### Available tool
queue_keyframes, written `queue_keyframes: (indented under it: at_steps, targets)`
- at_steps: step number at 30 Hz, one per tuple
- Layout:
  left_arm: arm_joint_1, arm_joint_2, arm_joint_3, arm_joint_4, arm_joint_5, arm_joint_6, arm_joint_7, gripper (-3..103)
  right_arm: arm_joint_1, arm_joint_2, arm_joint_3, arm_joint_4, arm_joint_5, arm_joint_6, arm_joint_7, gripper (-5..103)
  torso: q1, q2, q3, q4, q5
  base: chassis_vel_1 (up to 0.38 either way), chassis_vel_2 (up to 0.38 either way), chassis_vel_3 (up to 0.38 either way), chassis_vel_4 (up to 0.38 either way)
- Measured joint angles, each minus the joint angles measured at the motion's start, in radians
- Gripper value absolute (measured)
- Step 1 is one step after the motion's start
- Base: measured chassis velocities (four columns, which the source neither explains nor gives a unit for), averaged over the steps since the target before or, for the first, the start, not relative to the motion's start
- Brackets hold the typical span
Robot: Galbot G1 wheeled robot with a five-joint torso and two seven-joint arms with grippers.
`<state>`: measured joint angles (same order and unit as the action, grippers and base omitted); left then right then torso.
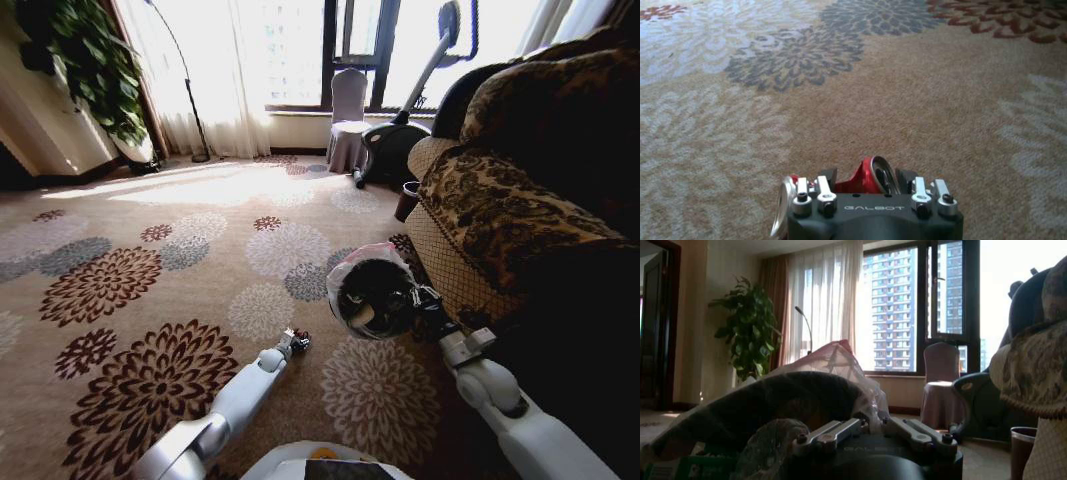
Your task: Pick up the trash from the ground and place it into the trash bin.
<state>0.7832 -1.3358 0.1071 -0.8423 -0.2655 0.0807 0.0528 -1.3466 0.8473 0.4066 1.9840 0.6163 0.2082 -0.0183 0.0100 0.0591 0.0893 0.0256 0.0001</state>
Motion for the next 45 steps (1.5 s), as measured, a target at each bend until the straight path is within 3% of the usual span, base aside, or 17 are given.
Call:
queue_keyframes:
  at_steps: [12,20,25,28,30,31,34,37,41,43,45]
  targets:
    - [0.020,-0.006,-0.013,-0.008,0.020,-0.022,-0.015,39,-0.007,-0.001,0.008,-0.002,-0.001,-0.001,0.000,0,0.000,0.000,0.000,0.0004,0.0004,0.000,0.000,0.000,0.000]
    - [0.108,-0.011,-0.075,-0.108,-0.027,-0.071,-0.038,19,-0.006,0.023,0.001,-0.009,-0.012,0.000,0.000,0,0.000,0.000,0.001,0.0004,-0.0002,0.000,0.000,0.000,0.000]
    - [0.158,0.002,-0.115,-0.217,-0.087,-0.088,-0.070,19,0.011,0.030,-0.015,-0.018,-0.016,0.000,0.000,0,0.001,0.000,0.001,0.0004,0.0000,0.000,0.000,0.000,0.000]
    - [0.198,0.012,-0.172,-0.312,-0.156,-0.114,-0.091,19,0.036,0.033,-0.031,-0.033,-0.017,0.000,0.000,0,0.001,0.000,0.001,0.0003,0.0002,0.000,0.000,0.000,0.000]
    - [0.236,0.019,-0.212,-0.418,-0.254,-0.174,-0.107,19,0.062,0.037,-0.040,-0.057,-0.025,0.000,0.000,0,0.001,0.000,0.001,0.0002,-0.0004,0.000,0.000,0.000,0.000]
    - [0.236,0.019,-0.212,-0.418,-0.254,-0.174,-0.107,19,0.062,0.037,-0.040,-0.057,-0.025,0.000,0.000,0,0.001,0.000,0.001,0.0002,-0.0004,0.000,0.000,0.000,0.000]
    - [0.305,0.026,-0.275,-0.634,-0.400,-0.263,-0.115,19,0.096,0.061,-0.050,-0.112,-0.062,0.000,0.001,0,0.000,0.000,0.001,0.0009,0.0004,0.000,0.000,0.000,0.000]
    - [0.321,0.030,-0.286,-0.734,-0.454,-0.316,-0.112,19,0.086,0.077,-0.048,-0.127,-0.081,0.000,0.001,0,0.001,0.000,0.001,0.0004,0.0003,0.000,0.000,0.000,0.000]
    - [0.331,0.054,-0.278,-0.936,-0.574,-0.381,-0.058,19,0.072,0.091,-0.058,-0.152,-0.099,-0.004,0.000,0,0.000,0.000,0.000,0.0000,0.0002,0.000,0.000,0.000,0.000]
    - [0.332,0.061,-0.270,-0.984,-0.610,-0.382,-0.036,19,0.072,0.090,-0.062,-0.160,-0.100,-0.006,0.000,0,0.000,0.000,0.000,0.0000,-0.0003,0.000,0.000,0.000,0.000]
    - [0.350,0.080,-0.246,-1.082,-0.703,-0.366,0.006,19,0.096,0.083,-0.100,-0.184,-0.094,-0.012,0.001,0,0.000,0.000,0.000,0.0000,0.0002,0.000,0.000,0.000,0.000]
